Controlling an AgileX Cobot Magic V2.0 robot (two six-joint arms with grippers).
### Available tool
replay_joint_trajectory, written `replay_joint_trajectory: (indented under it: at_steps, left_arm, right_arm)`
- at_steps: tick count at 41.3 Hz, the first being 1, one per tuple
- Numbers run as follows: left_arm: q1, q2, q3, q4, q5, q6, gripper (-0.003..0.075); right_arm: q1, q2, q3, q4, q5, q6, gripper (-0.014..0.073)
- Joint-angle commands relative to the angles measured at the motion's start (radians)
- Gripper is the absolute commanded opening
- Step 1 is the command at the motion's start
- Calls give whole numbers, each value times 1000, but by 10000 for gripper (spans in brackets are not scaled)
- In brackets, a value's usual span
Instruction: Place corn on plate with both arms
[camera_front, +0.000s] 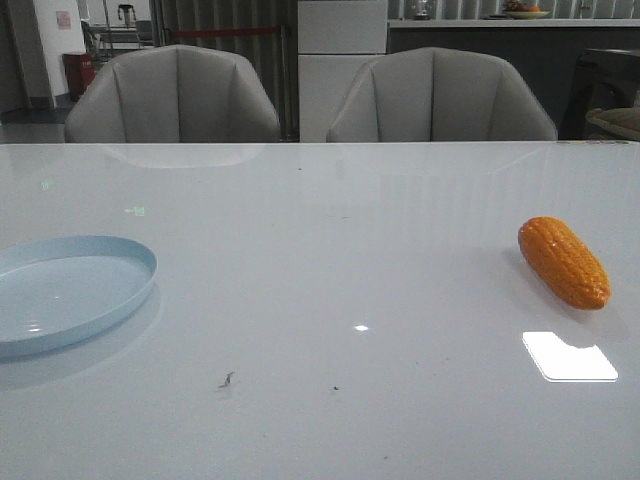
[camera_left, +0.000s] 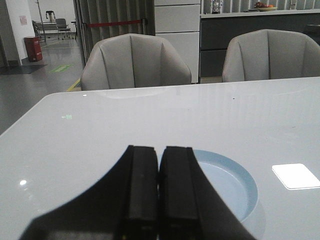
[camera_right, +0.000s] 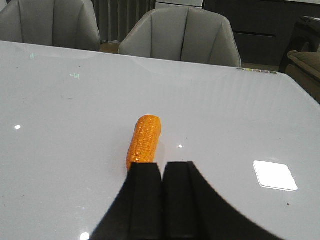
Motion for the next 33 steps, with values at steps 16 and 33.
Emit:
replay_joint_trajectory:
  at_steps: [16,33]
  left_arm:
    - [-8,-7,38,-10,-93,-11,96]
    - [-8,-7,38,-10,-130,-11,96]
  right_arm:
    - [0,-20,-22,0,-85,-4,28]
    - [0,-20,-22,-6,-132,-9,28]
